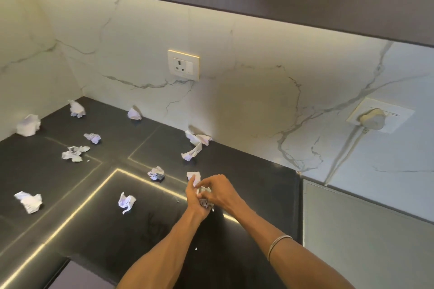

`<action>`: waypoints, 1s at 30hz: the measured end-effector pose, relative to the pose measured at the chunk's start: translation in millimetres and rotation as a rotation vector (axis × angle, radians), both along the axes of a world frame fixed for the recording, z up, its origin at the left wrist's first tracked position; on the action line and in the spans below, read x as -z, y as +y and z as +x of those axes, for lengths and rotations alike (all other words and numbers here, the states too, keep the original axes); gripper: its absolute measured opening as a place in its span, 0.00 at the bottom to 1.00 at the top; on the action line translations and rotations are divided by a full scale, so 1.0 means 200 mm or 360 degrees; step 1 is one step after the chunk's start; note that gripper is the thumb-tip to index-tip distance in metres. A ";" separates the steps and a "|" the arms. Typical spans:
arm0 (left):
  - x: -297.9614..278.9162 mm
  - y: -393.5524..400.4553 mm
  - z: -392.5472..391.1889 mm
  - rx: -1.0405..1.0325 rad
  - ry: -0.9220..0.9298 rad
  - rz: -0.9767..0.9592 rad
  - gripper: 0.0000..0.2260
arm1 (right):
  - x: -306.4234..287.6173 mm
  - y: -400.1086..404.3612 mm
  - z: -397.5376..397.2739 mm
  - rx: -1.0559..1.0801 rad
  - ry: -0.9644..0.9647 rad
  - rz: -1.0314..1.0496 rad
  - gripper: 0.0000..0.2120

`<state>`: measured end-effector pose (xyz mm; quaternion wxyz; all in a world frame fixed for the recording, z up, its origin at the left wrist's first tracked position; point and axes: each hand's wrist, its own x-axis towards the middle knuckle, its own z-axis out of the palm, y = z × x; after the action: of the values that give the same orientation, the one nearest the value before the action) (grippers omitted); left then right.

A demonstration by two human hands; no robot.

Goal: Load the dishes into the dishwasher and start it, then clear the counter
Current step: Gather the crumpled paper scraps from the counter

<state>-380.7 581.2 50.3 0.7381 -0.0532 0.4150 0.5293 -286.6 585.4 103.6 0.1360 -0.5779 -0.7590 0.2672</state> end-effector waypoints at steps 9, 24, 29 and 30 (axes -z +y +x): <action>0.05 -0.19 -0.40 -0.0130 0.0227 0.0092 0.22 | 0.03 -0.03 -0.31 -0.0457 -0.0014 -0.0140 0.11; 0.02 -0.27 -0.68 -0.0355 0.0360 -0.0117 0.08 | 0.25 0.20 -0.33 0.0109 -0.0108 0.0060 0.19; 0.06 -0.17 -0.72 -0.0244 0.0445 -0.0128 0.11 | 0.24 0.20 -0.38 0.0402 0.0303 0.0076 0.13; 0.05 -0.15 -0.72 -0.0216 0.0484 -0.0121 0.12 | 0.19 0.18 -0.41 0.0409 0.0427 0.0096 0.09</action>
<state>-525.5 552.2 40.4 0.6268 -0.0281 0.5371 0.5638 -367.8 622.0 65.0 0.2862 -0.6249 -0.6618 0.2993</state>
